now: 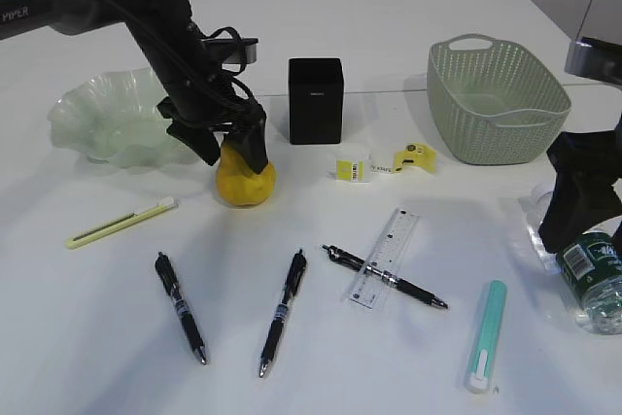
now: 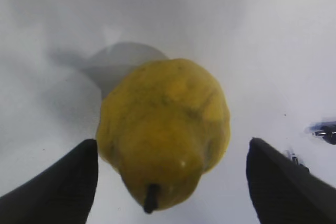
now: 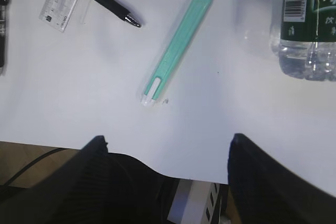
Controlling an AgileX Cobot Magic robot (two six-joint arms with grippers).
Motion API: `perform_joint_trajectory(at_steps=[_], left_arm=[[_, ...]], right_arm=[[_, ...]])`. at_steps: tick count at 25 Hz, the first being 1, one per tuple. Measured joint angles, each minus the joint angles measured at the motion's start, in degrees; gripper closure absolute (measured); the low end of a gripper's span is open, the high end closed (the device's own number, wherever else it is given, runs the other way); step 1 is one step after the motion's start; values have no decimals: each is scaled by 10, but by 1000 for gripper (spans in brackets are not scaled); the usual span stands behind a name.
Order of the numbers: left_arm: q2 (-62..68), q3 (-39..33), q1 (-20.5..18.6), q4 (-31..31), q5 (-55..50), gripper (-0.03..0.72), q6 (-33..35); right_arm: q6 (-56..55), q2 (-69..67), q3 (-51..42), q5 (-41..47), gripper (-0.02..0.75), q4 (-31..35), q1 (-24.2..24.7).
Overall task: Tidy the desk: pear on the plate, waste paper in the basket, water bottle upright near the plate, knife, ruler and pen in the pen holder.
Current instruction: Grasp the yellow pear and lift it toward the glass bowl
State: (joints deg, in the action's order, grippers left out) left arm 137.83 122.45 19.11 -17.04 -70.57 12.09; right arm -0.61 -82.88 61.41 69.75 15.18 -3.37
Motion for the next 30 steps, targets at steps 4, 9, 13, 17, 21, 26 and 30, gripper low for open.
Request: perform_joint_trajectory(at_steps=[4,9,13,17,21,26,30], left_arm=[[1,0,0,0,0,69,3],[1,0,0,-1,0,94,9],[1,0,0,-2,0,97,12],[1,0,0,-2,0,107,12],[1,0,0,-2,1,157,18],[1,0,0,-2,2,255,34],[1,0,0,-4,3,307,40]], right_arm=[[0,0,0,0,187,0,0],[0,0,0,0,187,0,0],[0,0,0,0,187,0,0],[0,0,0,0,187,0,0],[0,0,0,0,186,0,0],[0,0,0,0,186,0,0],[0,0,0,0,187,0,0]])
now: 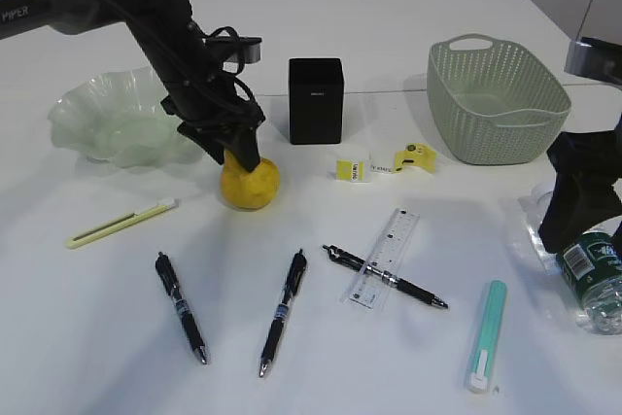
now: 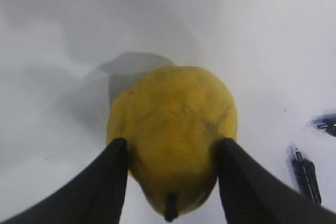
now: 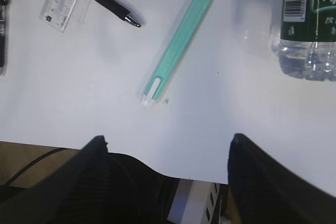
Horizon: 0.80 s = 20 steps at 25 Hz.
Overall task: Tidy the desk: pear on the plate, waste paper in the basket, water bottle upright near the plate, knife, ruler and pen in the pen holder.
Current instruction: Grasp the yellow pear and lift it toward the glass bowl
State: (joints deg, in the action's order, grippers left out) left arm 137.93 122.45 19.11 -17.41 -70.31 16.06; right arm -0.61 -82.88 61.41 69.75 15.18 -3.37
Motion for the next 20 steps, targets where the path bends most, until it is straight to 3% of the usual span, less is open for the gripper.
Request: perform_joint_trajectory(at_steps=[4,20], left_arm=[[0,0,1,0,1,356,1],[0,0,1,-1,3,404,3]], right_arm=[[0,0,0,0,187,0,0],[0,0,0,0,186,0,0]])
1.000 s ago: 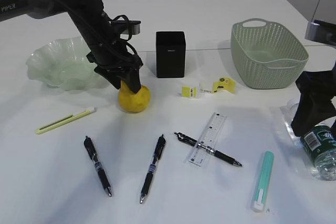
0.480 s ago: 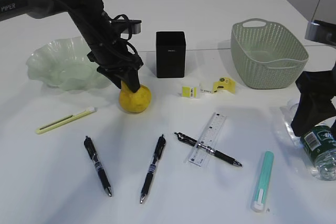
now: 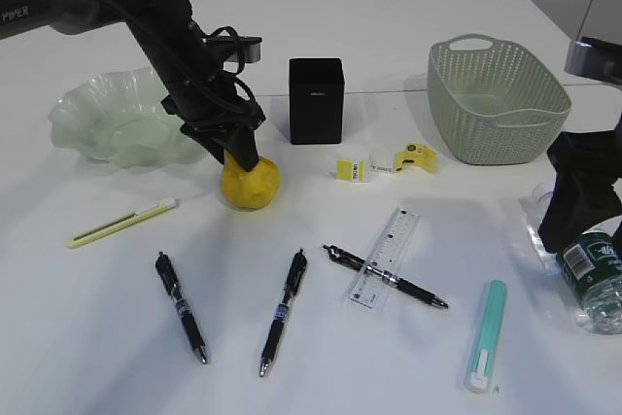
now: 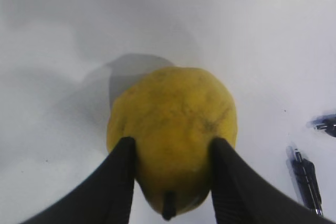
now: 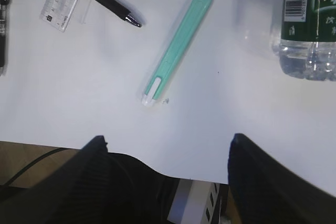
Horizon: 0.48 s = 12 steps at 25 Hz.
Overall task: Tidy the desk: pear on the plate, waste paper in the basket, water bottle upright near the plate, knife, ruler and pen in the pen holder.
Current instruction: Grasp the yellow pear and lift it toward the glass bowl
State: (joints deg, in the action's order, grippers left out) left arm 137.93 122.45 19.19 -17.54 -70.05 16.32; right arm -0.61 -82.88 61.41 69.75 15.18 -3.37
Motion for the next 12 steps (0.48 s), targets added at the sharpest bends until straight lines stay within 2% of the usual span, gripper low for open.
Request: perform_joint_trajectory(at_steps=[12], left_arm=[[-8,0,0,1,0,405,0]], right_arm=[[0,0,0,0,186,0,0]])
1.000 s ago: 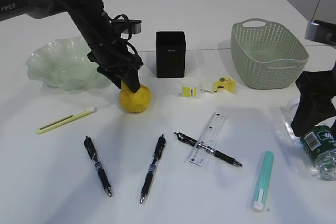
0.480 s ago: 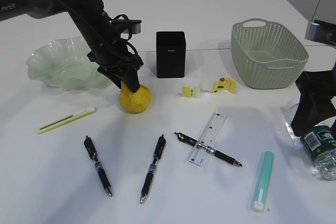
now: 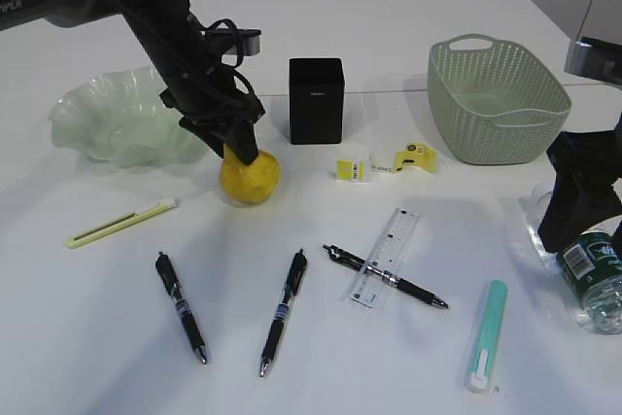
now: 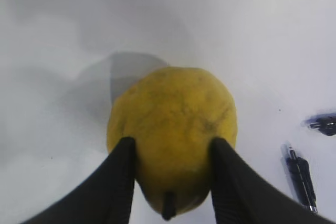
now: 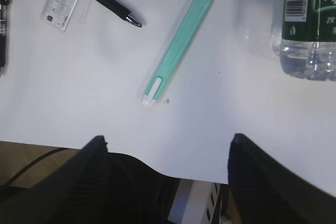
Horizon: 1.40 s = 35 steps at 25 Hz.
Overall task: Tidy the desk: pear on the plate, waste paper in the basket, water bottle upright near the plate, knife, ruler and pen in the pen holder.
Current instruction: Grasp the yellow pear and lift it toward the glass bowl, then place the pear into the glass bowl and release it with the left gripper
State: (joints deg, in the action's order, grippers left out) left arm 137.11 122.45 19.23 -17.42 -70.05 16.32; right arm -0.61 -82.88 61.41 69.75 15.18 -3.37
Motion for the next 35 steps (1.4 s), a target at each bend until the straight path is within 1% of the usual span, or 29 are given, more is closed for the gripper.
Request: perform_joint_trajectory(at_steps=[9,23,26,30,35], left_arm=[[-40,0,1,0,-1,405,-17],[-113,0,1,6,-9,405,-21],[-122,0,-1,25,-9,405,-21],[-131,1,-6,77,-11,405,-22],[-133,36,-7,143,-13,405,-30]], right_arm=[[0,0,0,0,186,1,0],[0,0,0,0,186,1,0],[0,0,0,0,186,2,0],[0,0,0,0,186,2,0],[0,0,0,0,187,2,0]])
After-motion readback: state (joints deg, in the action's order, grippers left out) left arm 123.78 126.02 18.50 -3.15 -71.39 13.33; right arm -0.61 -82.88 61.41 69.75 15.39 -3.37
